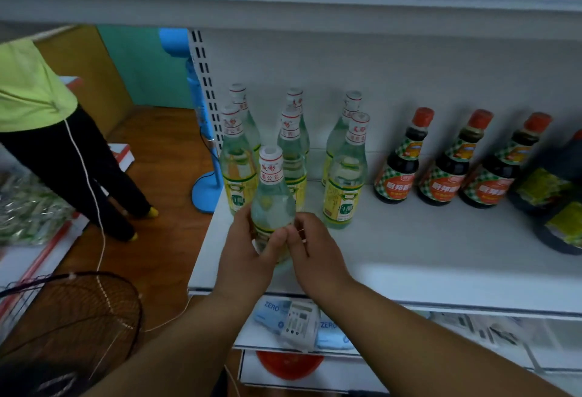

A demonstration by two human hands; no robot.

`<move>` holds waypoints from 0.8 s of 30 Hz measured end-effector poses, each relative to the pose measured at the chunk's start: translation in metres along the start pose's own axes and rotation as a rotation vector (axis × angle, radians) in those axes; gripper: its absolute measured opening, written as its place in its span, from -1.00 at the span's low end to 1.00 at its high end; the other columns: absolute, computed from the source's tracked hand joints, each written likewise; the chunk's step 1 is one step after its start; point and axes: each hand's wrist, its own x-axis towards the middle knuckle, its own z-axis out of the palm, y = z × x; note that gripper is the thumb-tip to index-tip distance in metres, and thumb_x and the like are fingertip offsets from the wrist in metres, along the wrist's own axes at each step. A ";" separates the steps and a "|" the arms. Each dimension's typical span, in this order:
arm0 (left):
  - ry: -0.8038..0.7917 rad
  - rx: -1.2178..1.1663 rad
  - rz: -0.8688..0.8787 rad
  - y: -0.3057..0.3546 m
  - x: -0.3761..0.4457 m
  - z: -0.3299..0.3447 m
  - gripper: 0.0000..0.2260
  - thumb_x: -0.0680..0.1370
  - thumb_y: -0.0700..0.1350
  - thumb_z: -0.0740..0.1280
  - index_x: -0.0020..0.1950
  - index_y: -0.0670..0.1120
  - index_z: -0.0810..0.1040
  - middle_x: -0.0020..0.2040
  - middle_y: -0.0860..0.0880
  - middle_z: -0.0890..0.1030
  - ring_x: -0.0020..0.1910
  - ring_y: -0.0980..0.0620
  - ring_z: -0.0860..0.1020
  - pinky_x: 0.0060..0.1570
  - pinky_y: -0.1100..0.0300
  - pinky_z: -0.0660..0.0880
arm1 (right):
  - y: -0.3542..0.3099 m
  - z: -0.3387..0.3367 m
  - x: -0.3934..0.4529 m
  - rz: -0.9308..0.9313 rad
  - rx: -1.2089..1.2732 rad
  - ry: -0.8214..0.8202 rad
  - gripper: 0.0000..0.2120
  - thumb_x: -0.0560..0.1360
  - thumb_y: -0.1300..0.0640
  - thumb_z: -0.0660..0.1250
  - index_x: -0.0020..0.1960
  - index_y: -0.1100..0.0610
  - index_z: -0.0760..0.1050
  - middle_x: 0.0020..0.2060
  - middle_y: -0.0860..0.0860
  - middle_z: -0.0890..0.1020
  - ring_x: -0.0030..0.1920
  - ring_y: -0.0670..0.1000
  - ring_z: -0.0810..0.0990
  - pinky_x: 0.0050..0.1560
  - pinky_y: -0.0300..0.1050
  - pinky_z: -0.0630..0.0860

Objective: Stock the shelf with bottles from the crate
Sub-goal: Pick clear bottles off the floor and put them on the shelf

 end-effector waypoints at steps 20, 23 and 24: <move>-0.067 0.116 -0.002 -0.063 0.018 -0.064 -0.39 0.34 0.01 0.48 0.35 0.15 0.36 0.22 0.10 0.51 0.22 0.12 0.51 0.16 0.00 0.54 | -0.047 0.058 0.003 0.150 0.007 0.123 -0.83 0.63 -0.08 0.14 0.03 -0.02 0.42 -0.08 -0.04 0.59 -0.06 -0.01 0.58 -0.06 -0.07 0.48; -0.056 0.130 -0.010 -0.063 0.021 -0.062 -0.38 0.36 -0.09 0.51 0.35 0.10 0.35 0.22 0.09 0.51 0.22 0.10 0.51 0.18 -0.01 0.53 | -0.046 0.059 0.006 0.196 -0.003 0.227 -0.81 0.63 -0.07 0.14 -0.02 -0.01 0.45 -0.14 -0.03 0.60 -0.07 0.01 0.59 -0.07 -0.08 0.48; -0.052 0.129 0.001 -0.063 0.022 -0.061 -0.38 0.36 -0.11 0.51 0.36 0.09 0.35 0.22 0.08 0.51 0.22 0.09 0.51 0.19 -0.02 0.52 | -0.046 0.062 0.005 0.194 0.001 0.218 -0.81 0.63 -0.06 0.13 -0.02 -0.01 0.45 -0.15 -0.05 0.59 -0.10 -0.02 0.58 -0.10 -0.11 0.47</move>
